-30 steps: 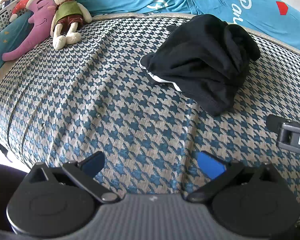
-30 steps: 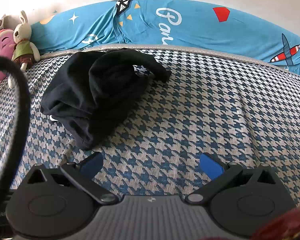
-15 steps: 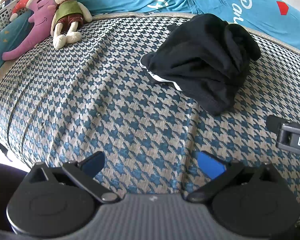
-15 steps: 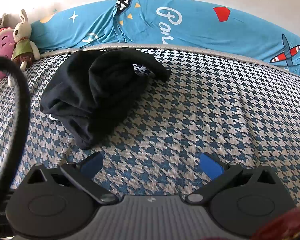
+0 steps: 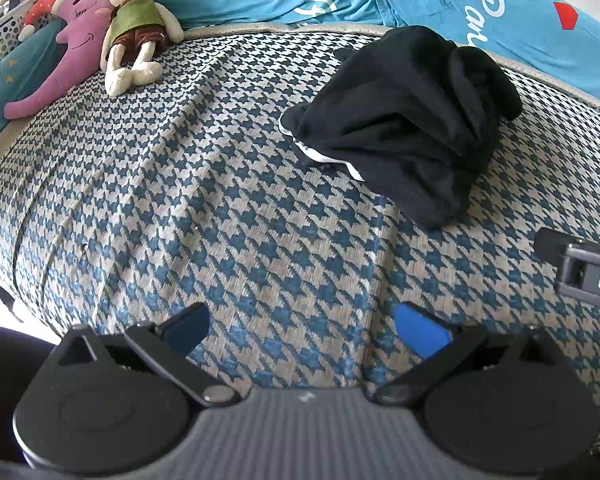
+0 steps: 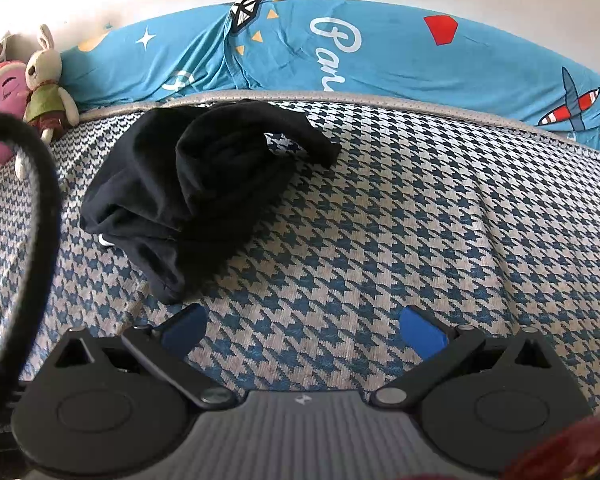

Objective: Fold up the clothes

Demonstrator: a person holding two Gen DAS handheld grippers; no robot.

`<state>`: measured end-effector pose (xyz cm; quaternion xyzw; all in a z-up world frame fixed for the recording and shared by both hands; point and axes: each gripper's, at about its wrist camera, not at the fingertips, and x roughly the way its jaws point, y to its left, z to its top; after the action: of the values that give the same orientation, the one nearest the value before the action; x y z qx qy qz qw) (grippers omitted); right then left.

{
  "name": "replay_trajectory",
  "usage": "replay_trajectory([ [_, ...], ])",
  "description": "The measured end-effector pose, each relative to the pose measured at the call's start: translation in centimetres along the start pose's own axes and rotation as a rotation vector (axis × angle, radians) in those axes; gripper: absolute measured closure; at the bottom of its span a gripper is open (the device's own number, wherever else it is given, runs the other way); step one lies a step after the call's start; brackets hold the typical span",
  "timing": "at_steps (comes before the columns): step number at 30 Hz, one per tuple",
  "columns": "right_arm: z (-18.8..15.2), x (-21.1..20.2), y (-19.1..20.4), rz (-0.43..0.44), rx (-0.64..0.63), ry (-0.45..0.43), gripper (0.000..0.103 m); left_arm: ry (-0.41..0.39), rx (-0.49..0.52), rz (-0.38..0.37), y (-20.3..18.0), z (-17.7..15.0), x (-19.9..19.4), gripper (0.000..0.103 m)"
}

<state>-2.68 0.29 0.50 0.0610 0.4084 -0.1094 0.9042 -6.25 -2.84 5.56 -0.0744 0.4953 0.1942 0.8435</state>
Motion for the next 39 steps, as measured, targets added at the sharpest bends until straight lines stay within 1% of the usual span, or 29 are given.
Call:
replay_trajectory([
  [7,0.2,-0.2,0.1,0.024,0.015,-0.015,0.000,-0.019,-0.005,-0.001,0.4,0.6,0.1,0.000],
  [11,0.6,-0.5,0.1,0.041,0.013,-0.039,0.000,-0.026,0.005,0.006,0.4,1.4,0.4,0.000],
  [14,1.1,-0.8,-0.1,0.064,0.021,-0.074,0.000,-0.046,0.010,0.006,0.6,2.0,0.2,0.000],
  [17,2.2,-0.9,-0.6,0.084,0.036,-0.103,0.000,-0.066,0.016,0.004,0.8,3.3,0.3,0.000],
  [22,4.0,-0.2,-1.4,0.121,0.083,-0.116,0.000,-0.098,0.040,0.022,0.7,5.4,0.5,0.000],
  [25,5.0,0.1,-1.5,0.134,0.106,-0.126,0.002,-0.103,0.066,0.030,0.5,6.7,0.8,0.000],
  [30,6.2,0.9,-1.4,0.146,0.139,-0.126,0.003,-0.118,0.102,0.008,0.2,8.6,1.7,0.000],
  [34,7.2,1.6,-1.2,0.166,0.157,-0.134,0.004,-0.135,0.119,-0.039,0.0,10.0,2.2,0.000],
  [36,7.7,1.9,-1.1,0.163,0.156,-0.146,0.007,-0.137,0.129,-0.044,-0.2,10.5,2.7,0.000],
  [39,8.6,2.7,-1.2,0.170,0.173,-0.149,0.007,-0.144,0.145,-0.053,-0.5,11.2,3.3,0.000],
])
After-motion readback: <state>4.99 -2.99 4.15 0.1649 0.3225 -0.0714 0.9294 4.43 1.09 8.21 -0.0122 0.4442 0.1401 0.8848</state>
